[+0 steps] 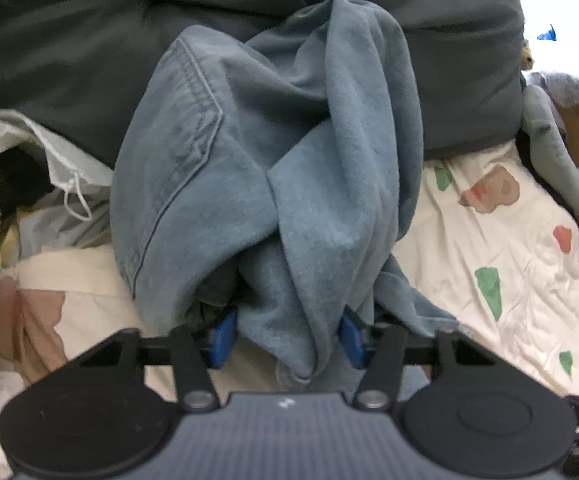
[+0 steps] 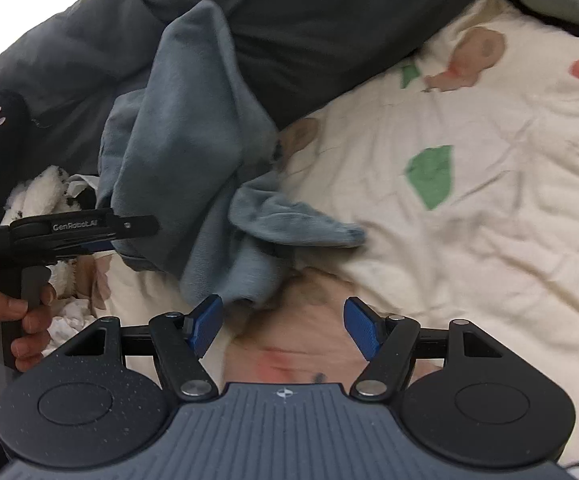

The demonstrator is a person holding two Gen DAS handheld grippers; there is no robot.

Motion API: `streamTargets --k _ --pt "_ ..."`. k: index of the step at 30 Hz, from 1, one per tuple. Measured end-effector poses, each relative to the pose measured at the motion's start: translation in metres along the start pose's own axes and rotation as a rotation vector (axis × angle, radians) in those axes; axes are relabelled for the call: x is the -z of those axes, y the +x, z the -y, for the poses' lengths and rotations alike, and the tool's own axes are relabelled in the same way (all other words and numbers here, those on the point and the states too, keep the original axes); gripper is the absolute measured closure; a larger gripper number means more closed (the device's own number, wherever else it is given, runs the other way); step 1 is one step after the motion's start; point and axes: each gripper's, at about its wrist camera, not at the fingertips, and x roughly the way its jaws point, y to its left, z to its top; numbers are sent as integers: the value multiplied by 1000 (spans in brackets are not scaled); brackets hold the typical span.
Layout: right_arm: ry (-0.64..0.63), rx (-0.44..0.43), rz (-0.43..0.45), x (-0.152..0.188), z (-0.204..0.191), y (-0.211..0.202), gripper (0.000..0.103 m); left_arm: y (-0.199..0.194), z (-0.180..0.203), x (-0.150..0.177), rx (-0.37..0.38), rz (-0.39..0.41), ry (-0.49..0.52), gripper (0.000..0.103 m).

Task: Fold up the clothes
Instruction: 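Close the right gripper on a jeans leg hem while the left gripper closes on the waistband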

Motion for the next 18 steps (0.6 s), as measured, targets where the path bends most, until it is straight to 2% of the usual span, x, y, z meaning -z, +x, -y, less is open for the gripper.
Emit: streamTargets --k 5,10,16,17,18 --pt "45 -15 -22 -5 -10 31 33 -2 2 0 27 12 30 74" --pt "106 -39 -67 -5 -10 66 34 -5 1 -1 57 14 22 79" --pt "216 -73 -90 -8 -3 93 59 -9 -1 -1 80 17 10 80" --pt "230 -75 -95 -8 -2 98 72 -9 -2 -1 82 16 8 80" --pt "227 -83 -101 -9 -2 98 80 -9 -3 -1 86 15 5 80"
